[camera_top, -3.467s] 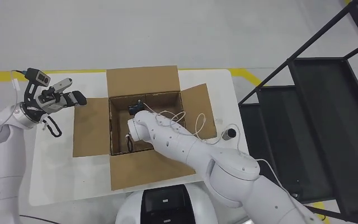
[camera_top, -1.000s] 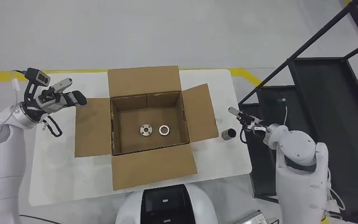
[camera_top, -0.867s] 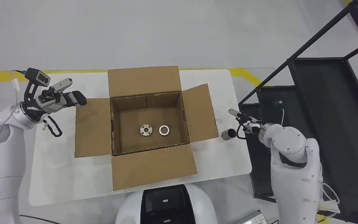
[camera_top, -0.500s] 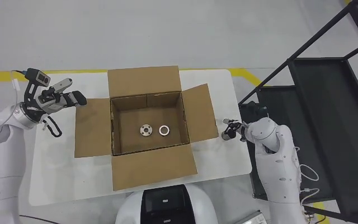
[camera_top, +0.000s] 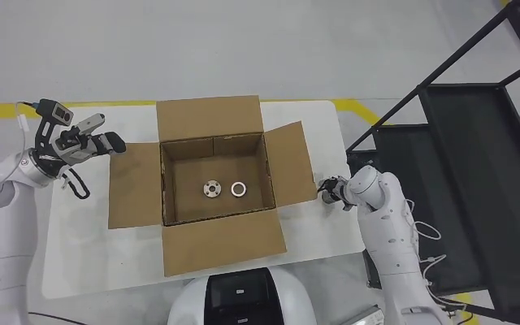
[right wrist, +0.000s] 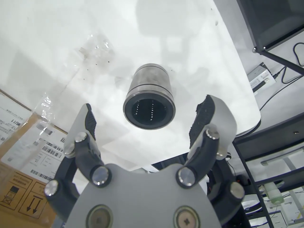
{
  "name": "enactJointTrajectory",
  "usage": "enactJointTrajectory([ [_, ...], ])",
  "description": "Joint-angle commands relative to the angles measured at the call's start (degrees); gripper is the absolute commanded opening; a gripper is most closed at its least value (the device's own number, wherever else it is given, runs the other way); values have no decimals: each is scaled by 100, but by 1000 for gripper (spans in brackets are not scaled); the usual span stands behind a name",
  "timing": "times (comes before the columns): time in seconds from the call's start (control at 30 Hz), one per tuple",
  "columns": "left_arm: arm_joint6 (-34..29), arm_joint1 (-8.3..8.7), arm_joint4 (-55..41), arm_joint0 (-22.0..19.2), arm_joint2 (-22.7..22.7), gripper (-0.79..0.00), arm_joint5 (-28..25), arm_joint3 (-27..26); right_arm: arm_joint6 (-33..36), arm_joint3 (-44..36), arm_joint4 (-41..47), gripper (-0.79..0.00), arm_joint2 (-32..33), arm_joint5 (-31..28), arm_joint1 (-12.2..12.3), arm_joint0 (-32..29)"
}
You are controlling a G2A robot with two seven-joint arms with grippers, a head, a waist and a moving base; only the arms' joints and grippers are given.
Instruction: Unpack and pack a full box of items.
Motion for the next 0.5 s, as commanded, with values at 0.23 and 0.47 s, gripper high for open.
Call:
enactJointTrajectory([
  [0.23,0,0,0,0,0,0,0,0,-69,570,13,-437,-124,5,18,290],
  [0.47,0,0,0,0,0,0,0,0,-92,699,22,-699,-179,30,39,362],
])
